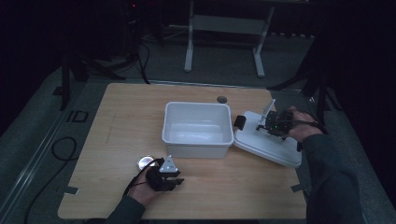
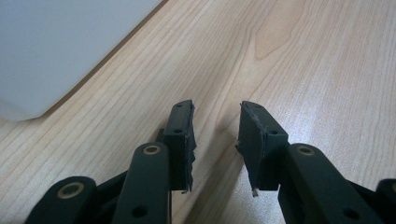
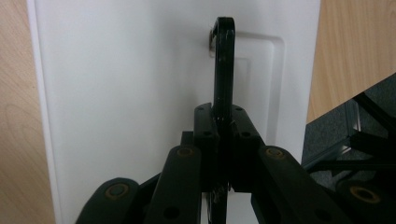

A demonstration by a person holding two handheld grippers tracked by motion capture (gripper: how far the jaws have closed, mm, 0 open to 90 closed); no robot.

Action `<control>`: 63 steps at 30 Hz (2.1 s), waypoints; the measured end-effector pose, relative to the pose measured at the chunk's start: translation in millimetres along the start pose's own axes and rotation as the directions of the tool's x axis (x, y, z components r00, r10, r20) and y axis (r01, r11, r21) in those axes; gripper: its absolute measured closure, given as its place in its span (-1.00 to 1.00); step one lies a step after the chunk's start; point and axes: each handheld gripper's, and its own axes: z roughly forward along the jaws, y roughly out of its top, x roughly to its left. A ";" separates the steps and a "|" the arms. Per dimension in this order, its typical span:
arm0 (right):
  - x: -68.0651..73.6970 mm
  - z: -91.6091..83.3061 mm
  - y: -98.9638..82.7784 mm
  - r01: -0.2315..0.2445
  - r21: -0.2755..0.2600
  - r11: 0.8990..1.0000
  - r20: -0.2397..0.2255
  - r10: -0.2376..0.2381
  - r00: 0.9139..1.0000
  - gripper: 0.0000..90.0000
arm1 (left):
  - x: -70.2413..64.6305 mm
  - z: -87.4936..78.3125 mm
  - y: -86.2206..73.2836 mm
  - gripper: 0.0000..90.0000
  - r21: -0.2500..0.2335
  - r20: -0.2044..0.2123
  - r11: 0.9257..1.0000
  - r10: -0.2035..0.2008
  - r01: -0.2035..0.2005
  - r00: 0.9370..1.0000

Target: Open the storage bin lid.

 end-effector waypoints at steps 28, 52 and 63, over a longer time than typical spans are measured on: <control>12.8 35.0 1.6 -0.006 -0.001 1.000 -0.037 0.006 0.999 0.87 | 0.5 0.0 0.1 0.47 -0.001 0.002 1.000 -0.009 0.009 1.000; 21.4 47.7 1.3 -0.012 -0.014 1.000 -0.083 0.011 0.996 0.48 | 1.0 0.3 0.2 0.45 -0.003 0.007 1.000 -0.015 0.015 1.000; 23.3 35.1 -0.3 -0.050 -0.089 0.995 -0.111 0.040 0.993 0.18 | 1.4 0.4 0.3 0.41 -0.003 0.016 1.000 -0.016 0.016 1.000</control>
